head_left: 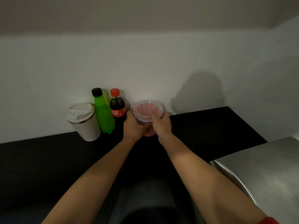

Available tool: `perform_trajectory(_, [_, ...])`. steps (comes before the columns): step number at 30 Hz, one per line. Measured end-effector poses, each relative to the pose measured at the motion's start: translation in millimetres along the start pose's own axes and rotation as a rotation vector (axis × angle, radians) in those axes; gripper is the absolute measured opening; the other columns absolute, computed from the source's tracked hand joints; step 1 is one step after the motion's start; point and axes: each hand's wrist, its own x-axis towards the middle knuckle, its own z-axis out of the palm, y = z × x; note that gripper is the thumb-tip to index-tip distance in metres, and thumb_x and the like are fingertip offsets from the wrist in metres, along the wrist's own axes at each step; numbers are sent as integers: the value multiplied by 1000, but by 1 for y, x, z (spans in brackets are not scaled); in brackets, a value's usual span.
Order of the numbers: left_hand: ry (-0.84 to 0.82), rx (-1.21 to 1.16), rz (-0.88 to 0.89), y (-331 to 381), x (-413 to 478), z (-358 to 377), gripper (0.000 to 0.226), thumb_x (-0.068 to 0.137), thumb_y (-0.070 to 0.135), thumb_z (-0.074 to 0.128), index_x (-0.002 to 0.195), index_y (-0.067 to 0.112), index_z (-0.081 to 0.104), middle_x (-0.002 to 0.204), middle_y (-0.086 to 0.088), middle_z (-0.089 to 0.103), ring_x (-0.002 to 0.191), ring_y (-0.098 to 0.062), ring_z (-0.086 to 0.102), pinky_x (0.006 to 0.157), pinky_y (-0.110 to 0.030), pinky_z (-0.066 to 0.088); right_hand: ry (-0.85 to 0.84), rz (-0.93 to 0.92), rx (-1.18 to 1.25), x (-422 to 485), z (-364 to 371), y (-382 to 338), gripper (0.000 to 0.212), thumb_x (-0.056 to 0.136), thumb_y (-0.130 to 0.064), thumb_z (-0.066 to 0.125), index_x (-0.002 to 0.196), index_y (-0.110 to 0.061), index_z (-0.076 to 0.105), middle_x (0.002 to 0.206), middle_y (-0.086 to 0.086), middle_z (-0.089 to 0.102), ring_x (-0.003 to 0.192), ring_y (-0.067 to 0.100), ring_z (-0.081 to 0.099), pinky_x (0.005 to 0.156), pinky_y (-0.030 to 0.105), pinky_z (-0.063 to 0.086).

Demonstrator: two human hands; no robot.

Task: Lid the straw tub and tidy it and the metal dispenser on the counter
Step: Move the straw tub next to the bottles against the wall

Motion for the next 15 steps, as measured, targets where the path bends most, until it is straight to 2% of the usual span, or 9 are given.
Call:
perform_trajectory(2, [-2, -2, 2, 0, 1, 1, 87, 61, 27, 87, 132, 6, 41, 127, -11, 59, 112, -27, 59, 82, -23, 41, 3, 5, 16, 4, 0, 0, 46, 83, -23, 62, 125, -5, 51, 118, 13, 58, 81, 16, 51, 27, 7, 31])
perform_trajectory(6, [-2, -7, 1, 1, 2, 3, 87, 61, 27, 87, 132, 7, 41, 128, -11, 58, 113, -27, 58, 85, -24, 42, 13, 7, 22, 7, 0, 0, 43, 84, -21, 61, 123, -6, 50, 115, 12, 57, 68, 6, 45, 27, 6, 30])
perform_trajectory(10, [-5, -7, 10, 2, 4, 6, 86, 62, 26, 87, 132, 6, 41, 127, -13, 58, 112, -28, 59, 89, -29, 46, 63, -42, -6, 10, 0, 1, 43, 84, -23, 62, 122, -4, 52, 118, 14, 60, 83, 16, 50, 30, 2, 28])
perform_trajectory(15, [-23, -7, 11, 2, 5, 5, 87, 62, 25, 87, 133, 5, 40, 128, -13, 58, 112, -27, 59, 88, -28, 45, 52, -34, 12, 9, -2, 2, 43, 84, -22, 62, 121, -3, 51, 118, 15, 60, 87, 18, 52, 31, 3, 30])
